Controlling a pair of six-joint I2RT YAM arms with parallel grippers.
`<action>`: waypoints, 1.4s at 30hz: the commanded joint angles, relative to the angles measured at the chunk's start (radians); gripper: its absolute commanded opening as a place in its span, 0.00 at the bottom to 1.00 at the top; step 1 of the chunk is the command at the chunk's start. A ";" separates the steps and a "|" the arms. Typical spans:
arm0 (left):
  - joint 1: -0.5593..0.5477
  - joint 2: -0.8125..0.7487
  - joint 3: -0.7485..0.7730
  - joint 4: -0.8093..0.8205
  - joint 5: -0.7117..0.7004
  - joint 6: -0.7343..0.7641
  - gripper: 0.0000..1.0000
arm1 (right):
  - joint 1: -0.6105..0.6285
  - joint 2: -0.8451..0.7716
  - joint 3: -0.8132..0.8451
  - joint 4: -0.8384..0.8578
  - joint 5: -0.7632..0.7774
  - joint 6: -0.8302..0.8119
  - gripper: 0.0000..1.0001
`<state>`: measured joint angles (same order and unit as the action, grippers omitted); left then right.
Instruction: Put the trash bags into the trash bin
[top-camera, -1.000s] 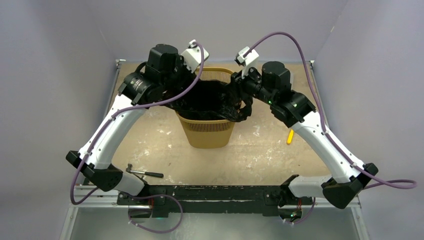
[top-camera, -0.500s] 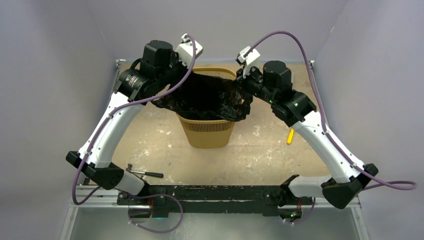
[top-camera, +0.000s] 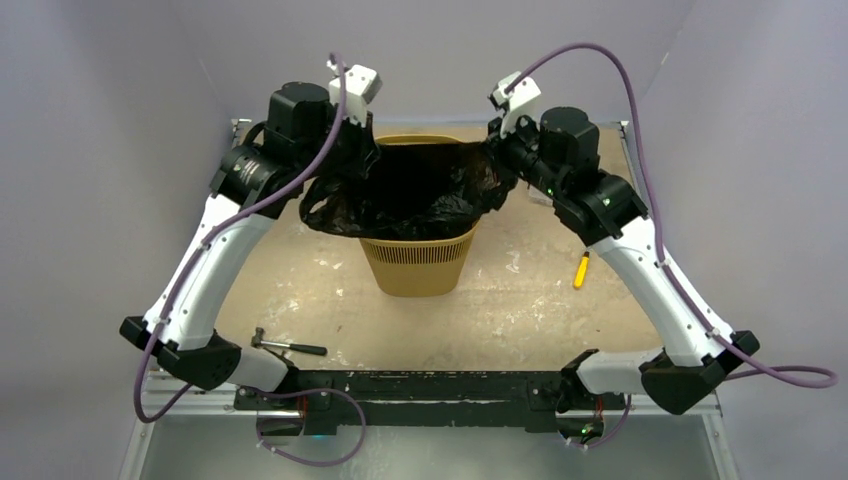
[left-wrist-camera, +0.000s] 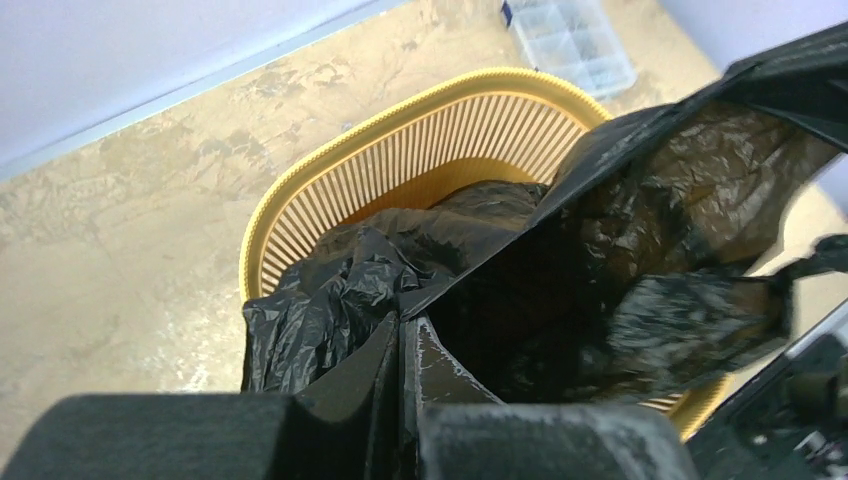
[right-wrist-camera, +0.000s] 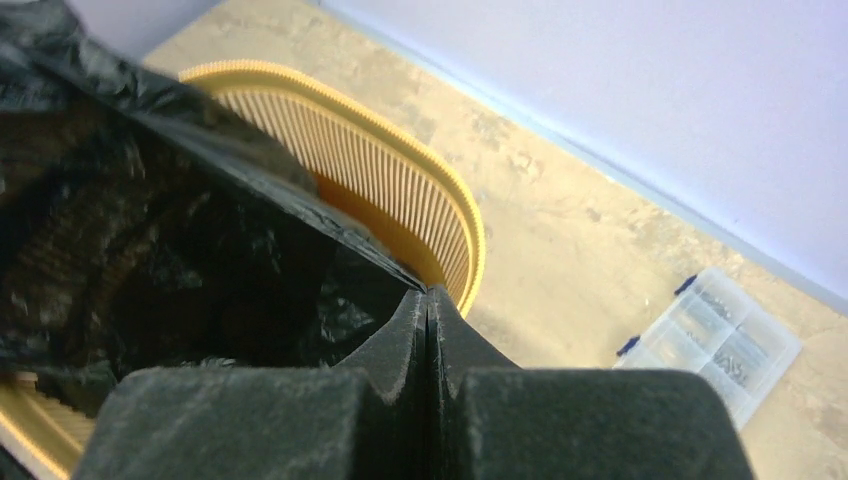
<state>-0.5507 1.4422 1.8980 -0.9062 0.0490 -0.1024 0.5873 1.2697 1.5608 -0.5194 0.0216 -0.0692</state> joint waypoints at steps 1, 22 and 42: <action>0.005 -0.066 0.051 0.023 -0.088 -0.150 0.00 | -0.028 0.064 0.162 0.002 0.054 0.017 0.00; 0.006 0.021 0.223 -0.177 0.033 -0.327 0.00 | -0.075 0.230 0.398 -0.149 -0.129 -0.075 0.07; 0.005 -0.227 -0.159 0.165 -0.286 0.072 0.10 | -0.076 0.040 0.133 -0.187 -0.288 -0.009 0.04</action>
<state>-0.5510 1.3254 1.7767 -0.9077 -0.1658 -0.1822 0.5167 1.3411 1.7287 -0.7341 -0.2623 -0.1162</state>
